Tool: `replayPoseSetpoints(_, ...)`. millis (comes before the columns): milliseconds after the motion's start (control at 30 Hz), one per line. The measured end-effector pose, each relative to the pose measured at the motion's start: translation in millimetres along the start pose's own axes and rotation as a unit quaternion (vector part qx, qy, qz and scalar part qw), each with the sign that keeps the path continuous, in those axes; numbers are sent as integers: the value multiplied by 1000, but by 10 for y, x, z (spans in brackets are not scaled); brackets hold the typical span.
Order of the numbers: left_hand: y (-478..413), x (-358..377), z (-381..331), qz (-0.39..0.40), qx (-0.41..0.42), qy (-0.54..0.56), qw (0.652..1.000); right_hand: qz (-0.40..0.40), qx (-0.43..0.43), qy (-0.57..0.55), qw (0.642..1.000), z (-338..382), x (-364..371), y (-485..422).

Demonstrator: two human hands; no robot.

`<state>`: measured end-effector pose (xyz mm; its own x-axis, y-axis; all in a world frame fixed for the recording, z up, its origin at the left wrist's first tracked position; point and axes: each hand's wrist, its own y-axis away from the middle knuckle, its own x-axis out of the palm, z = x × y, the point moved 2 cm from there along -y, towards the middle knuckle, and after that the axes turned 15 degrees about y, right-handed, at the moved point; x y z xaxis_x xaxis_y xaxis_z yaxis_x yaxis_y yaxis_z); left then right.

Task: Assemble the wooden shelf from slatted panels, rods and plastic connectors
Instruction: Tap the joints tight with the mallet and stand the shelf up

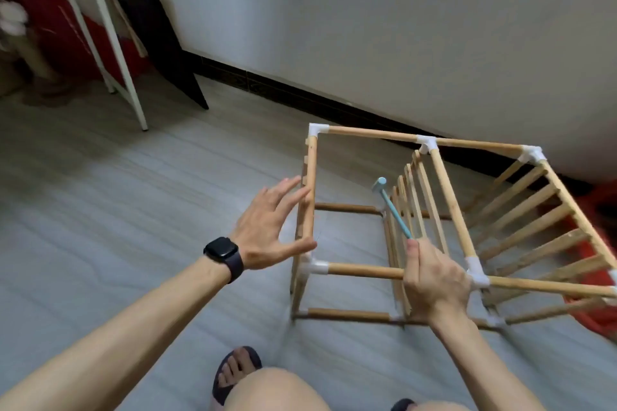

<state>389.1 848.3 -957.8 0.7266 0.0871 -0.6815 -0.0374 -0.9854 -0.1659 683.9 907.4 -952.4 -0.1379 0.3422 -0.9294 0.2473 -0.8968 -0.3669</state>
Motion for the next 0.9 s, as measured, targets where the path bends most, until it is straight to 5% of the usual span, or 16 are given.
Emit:
replayPoseSetpoints(233, 180, 302, 69, 90, -1, -211, 973, 102, 12, 30, 994, -203, 51, -275)
replayPoseSetpoints(533, -80, 480, 36, 78, 49, -179, 979, 39, -9, -206, 978, -348, -310, -3)
replayPoseSetpoints(733, -51, 536, -10, 38, 66, -174, 982, 157, -136, -218, 953, -82, -510, 392)
replayPoseSetpoints(900, -42, 551, -35, 36, 44, -169, 984, -21, -157, -321, 934, 93, -828, 433)
